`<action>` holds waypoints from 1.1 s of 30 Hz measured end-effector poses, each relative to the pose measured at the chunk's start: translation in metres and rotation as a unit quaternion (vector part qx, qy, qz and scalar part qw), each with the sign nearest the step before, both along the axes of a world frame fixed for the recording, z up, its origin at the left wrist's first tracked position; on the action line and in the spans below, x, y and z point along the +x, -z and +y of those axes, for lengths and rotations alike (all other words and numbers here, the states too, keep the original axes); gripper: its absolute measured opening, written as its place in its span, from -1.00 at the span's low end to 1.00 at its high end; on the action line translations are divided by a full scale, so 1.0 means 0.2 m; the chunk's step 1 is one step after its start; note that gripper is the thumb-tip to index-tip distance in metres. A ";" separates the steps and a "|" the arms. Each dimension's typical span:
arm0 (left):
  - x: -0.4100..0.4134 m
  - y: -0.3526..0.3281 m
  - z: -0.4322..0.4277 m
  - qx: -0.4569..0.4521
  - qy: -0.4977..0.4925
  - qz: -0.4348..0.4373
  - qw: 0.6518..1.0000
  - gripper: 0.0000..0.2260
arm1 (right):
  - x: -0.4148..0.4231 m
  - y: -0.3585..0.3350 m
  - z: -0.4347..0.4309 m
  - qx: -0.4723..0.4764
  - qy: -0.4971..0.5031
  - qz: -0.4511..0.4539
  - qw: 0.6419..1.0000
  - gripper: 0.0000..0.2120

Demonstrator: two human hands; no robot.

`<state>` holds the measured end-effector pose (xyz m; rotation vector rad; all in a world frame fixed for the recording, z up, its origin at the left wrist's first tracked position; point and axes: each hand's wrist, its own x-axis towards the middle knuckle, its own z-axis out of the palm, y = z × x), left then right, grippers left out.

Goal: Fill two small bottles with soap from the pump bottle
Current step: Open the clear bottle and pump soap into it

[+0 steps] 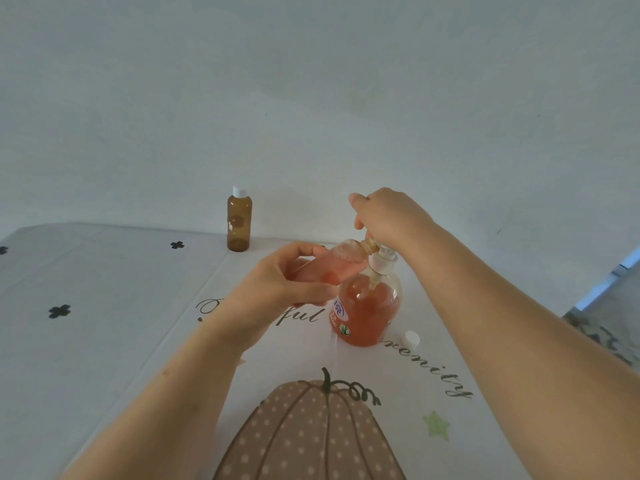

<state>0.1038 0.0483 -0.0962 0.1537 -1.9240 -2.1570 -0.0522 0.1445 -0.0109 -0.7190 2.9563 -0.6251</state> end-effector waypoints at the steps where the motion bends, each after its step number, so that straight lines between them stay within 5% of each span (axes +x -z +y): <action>1: 0.00 0.00 0.00 -0.014 -0.009 -0.004 1.000 -0.66 | 0.00 0.01 0.00 -0.002 0.000 -0.007 1.000 -0.58; 33: 0.00 0.00 0.05 -0.166 -0.110 -0.026 0.980 -0.67 | -0.02 0.03 0.00 0.063 -0.007 0.041 0.997 -0.49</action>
